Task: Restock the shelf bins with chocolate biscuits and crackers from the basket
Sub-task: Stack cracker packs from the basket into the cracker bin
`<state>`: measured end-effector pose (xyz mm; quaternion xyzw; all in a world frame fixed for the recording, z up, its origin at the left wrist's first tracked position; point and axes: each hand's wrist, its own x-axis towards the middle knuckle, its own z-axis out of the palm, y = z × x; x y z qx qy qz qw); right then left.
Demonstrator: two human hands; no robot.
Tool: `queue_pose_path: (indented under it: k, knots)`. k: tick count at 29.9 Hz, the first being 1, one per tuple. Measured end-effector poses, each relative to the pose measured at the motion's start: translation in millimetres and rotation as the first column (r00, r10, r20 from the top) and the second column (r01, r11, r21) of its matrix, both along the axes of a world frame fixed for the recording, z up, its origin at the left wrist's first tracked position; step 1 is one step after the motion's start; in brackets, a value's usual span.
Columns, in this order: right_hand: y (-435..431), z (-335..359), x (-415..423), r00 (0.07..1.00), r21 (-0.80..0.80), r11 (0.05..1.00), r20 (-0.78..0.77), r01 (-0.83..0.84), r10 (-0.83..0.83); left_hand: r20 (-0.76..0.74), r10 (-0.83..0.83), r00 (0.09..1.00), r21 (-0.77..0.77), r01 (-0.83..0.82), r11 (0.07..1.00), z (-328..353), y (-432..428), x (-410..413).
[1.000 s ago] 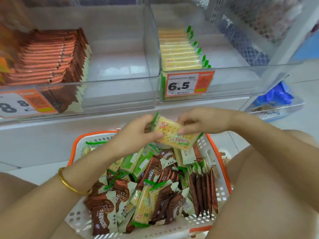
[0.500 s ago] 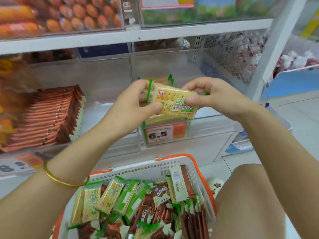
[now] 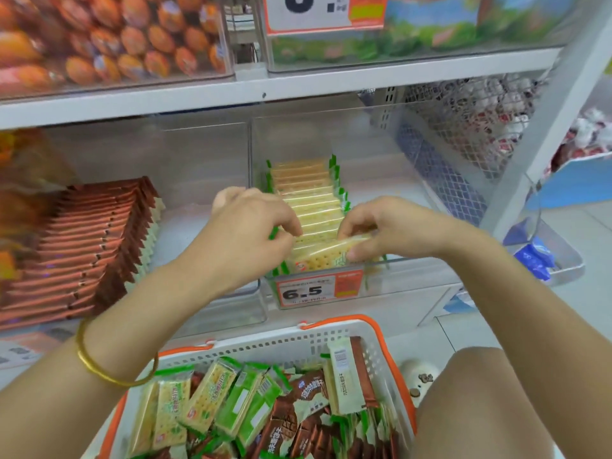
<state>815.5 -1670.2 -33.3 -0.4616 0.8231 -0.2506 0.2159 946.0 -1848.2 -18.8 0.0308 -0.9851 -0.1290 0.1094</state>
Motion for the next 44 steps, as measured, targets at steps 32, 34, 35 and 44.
queue_pose_path:
  k: [32, 34, 35, 44]
  knots:
    - [-25, -18, 2, 0.781, 0.323, 0.847, 0.345, 0.422, -0.521, 0.223, -0.105, 0.969, -0.32, 0.175, 0.931, -11, 19, 12]
    - [-23, -17, 2, 0.806, 0.285, 0.848, 0.285, 0.446, -0.52, 0.248, -0.093, 0.964, -0.33, 0.174, 0.928, -10, 20, 12]
    - [-22, -17, 2, 0.812, 0.27, 0.851, 0.27, 0.451, -0.517, 0.253, -0.088, 0.963, -0.342, 0.174, 0.923, -10, 20, 12]
    - [-27, -16, -8, 0.873, 0.427, 0.819, 0.122, 0.384, -0.472, 0.313, -0.031, 0.949, -0.465, 0.181, 0.867, -11, 21, 12]
